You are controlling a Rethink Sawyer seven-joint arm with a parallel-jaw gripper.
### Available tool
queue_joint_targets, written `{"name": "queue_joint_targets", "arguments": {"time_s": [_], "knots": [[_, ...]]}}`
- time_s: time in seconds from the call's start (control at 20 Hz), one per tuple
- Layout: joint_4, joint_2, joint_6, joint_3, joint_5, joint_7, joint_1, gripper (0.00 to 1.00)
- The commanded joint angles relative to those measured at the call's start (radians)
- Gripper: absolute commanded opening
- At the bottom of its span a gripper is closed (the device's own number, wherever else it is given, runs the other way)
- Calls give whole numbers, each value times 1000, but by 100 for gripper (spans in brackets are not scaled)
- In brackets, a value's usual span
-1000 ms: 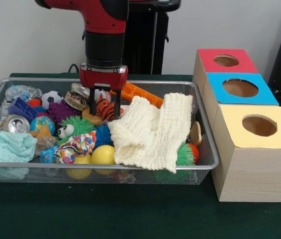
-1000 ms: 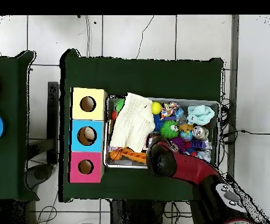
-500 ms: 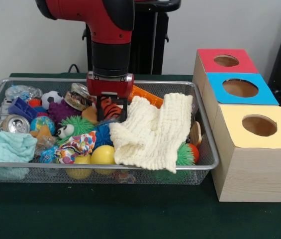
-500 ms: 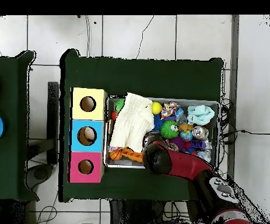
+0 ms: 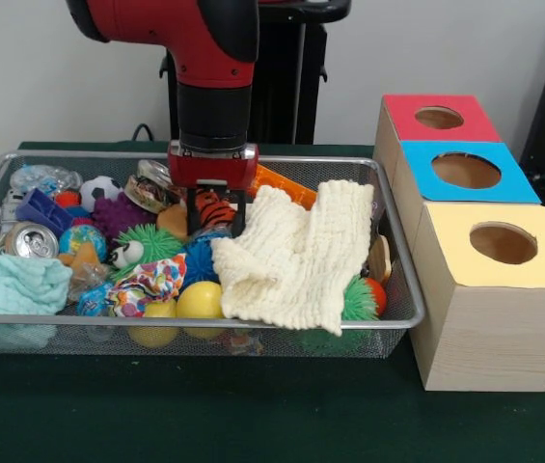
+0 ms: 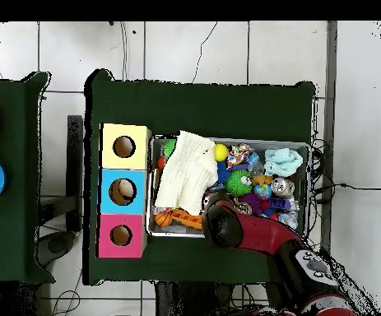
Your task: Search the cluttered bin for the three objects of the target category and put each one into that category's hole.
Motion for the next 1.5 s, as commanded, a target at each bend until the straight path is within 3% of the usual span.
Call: {"name": "queue_joint_targets", "arguments": {"time_s": [0.05, 0.55, 1.0, 1.15, 1.5], "knots": [[-1, 22, 13, 88, -87, 58, -70, 100], [34, 7, 13, 100, -137, 73, -109, 100], [65, 25, -103, 105, -196, 103, -106, 100], [72, 28, -143, 94, -197, 127, -92, 100], [66, 57, -127, 96, -184, 136, -102, 100]]}}
